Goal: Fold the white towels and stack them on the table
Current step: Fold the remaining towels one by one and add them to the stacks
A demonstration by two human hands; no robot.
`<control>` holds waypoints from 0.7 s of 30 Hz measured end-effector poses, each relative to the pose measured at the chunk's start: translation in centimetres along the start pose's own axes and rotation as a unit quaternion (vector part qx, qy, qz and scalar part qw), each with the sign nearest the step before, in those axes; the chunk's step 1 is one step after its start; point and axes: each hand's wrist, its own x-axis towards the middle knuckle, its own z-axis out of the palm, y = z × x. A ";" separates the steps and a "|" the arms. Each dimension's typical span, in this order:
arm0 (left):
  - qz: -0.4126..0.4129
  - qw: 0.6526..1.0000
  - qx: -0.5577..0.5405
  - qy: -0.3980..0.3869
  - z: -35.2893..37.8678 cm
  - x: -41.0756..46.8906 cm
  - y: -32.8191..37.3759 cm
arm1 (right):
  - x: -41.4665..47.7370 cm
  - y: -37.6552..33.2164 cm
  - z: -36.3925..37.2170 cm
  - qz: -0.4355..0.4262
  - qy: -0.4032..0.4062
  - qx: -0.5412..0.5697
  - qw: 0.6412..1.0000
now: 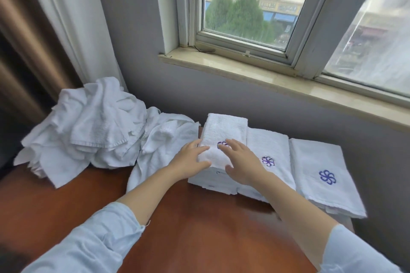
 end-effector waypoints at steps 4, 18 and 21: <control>-0.052 0.997 0.005 0.055 -1.8 -3.9 -1.0 | -0.7 -2.4 -0.6 -0.036 -0.007 0.010 0.999; -0.146 0.983 0.013 0.114 -7.4 -9.5 -9.7 | 5.1 -11.2 0.7 -0.109 -0.030 -0.008 0.994; -0.130 0.987 0.024 0.091 -8.6 -7.1 -12.0 | 8.7 -12.2 1.2 -0.089 -0.038 -0.028 0.995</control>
